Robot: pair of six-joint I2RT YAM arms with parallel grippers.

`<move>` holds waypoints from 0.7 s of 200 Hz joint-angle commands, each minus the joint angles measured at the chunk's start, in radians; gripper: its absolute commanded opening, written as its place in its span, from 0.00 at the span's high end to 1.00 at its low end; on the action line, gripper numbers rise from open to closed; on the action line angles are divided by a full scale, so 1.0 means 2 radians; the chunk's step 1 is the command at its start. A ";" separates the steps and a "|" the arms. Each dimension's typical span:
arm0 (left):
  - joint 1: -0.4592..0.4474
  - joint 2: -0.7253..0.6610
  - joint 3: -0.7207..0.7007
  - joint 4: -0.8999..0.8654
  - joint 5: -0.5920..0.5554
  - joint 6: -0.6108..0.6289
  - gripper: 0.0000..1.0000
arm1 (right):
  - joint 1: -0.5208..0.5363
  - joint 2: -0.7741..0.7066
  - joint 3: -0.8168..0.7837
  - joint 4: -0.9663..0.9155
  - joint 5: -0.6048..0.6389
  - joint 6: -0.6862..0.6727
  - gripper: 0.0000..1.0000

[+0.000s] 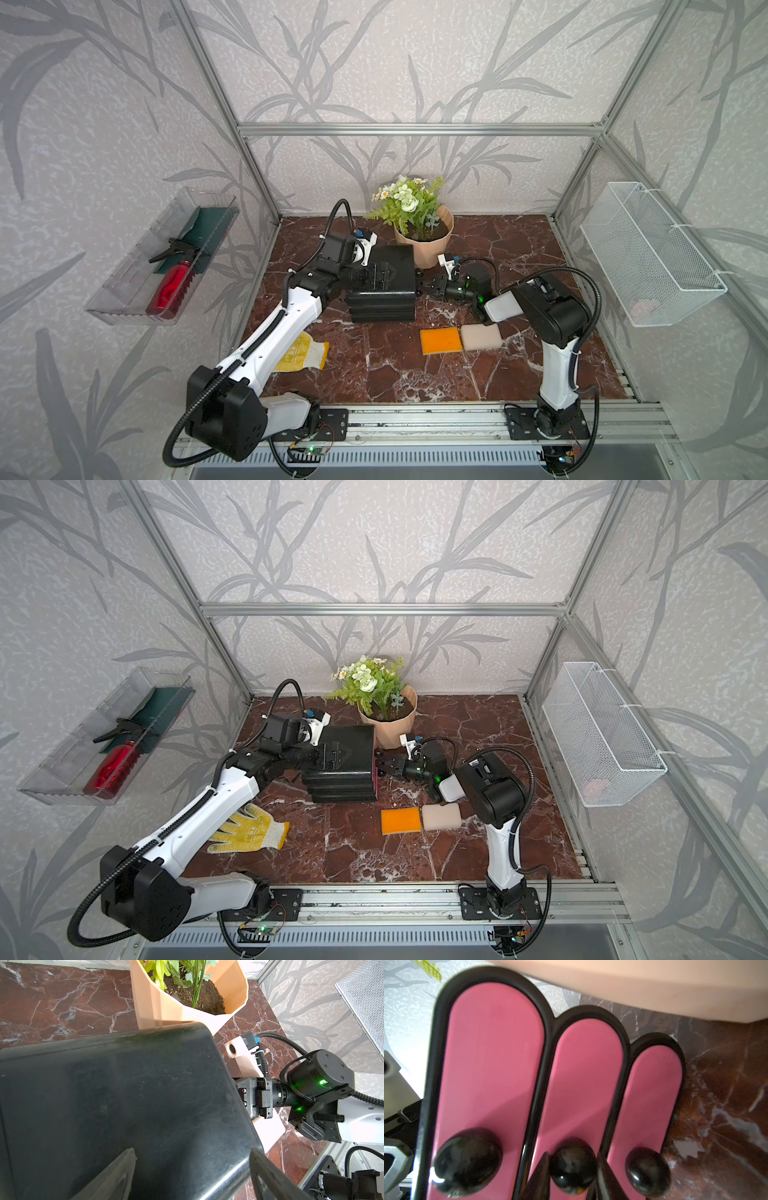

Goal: Take the sponge out of the drawer
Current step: Open the drawer in the storage box.

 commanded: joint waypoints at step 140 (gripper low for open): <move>0.013 0.019 -0.002 -0.053 0.001 -0.002 0.14 | -0.158 -0.037 -0.128 0.095 -0.009 0.022 0.79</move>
